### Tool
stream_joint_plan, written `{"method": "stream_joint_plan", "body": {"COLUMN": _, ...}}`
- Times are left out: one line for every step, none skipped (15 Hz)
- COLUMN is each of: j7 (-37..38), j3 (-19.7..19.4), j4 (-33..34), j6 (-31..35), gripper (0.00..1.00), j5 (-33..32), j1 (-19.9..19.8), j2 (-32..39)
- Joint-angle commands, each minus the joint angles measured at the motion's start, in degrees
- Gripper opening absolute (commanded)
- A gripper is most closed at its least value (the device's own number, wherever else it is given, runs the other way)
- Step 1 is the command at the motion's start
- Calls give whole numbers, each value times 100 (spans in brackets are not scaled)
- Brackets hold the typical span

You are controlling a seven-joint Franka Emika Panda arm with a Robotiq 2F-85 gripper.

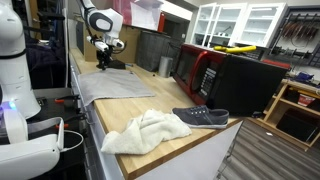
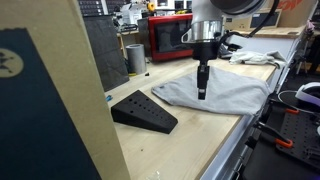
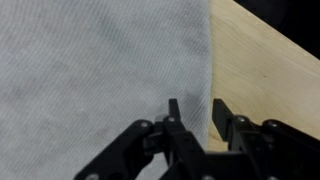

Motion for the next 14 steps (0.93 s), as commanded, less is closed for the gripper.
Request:
{"method": "stream_joint_plan", "body": {"j7": -63, "j3": -288, "j4": -193, "j6": -290, "gripper": 73, "j5": -361, "j1": -313, "j2": -743}}
{"method": "stream_joint_plan", "body": {"j7": -85, "j3": -429, "j4": -220, "j6": -310, "gripper": 81, "j5": -462, "j1": -419, "j2": -858}}
{"method": "stream_joint_plan", "body": {"j7": -73, "j3": -565, "j4": -228, "j6": -333, "gripper": 87, "j5": -586, "j1": -527, "j2": -931}}
{"method": "stream_joint_plan", "body": {"j7": -125, "j3": -707, "j4": -234, "j6": -341, "gripper": 95, "j5": -680, "j1": -622, "j2": -980}}
{"method": "stream_joint_plan", "body": {"j7": -128, "j3": -836, "j4": -242, "j6": -344, "gripper": 99, "j5": -787, "j1": -717, "j2": -1013}}
{"method": "stream_joint_plan", "body": {"j7": -133, "j3": -960, "j4": -239, "j6": -324, "gripper": 100, "j5": -892, "j1": -809, "j2": -1024}}
{"method": "stream_joint_plan", "body": {"j7": -170, "j3": -1076, "j4": -217, "j6": -316, "gripper": 100, "j5": -940, "j1": -879, "j2": -1004}}
{"method": "stream_joint_plan", "body": {"j7": -237, "j3": -1192, "j4": -170, "j6": -289, "gripper": 100, "j5": -994, "j1": -960, "j2": -939}}
{"method": "stream_joint_plan", "body": {"j7": -257, "j3": -1278, "j4": -127, "j6": -271, "gripper": 100, "j5": -1021, "j1": -1023, "j2": -873}}
{"method": "stream_joint_plan", "body": {"j7": -301, "j3": -1367, "j4": -67, "j6": -263, "gripper": 100, "j5": -1022, "j1": -1082, "j2": -778}}
{"method": "stream_joint_plan", "body": {"j7": -342, "j3": -1445, "j4": -18, "j6": -257, "gripper": 100, "j5": -1008, "j1": -1132, "j2": -697}}
{"method": "stream_joint_plan", "body": {"j7": -350, "j3": -1507, "j4": 37, "j6": -257, "gripper": 100, "j5": -1006, "j1": -1178, "j2": -620}}
{"method": "stream_joint_plan", "body": {"j7": -340, "j3": -1548, "j4": 109, "j6": -256, "gripper": 100, "j5": -1028, "j1": -1219, "j2": -540}}
{"method": "stream_joint_plan", "body": {"j7": -329, "j3": -1573, "j4": 185, "j6": -256, "gripper": 100, "j5": -1053, "j1": -1253, "j2": -454}}
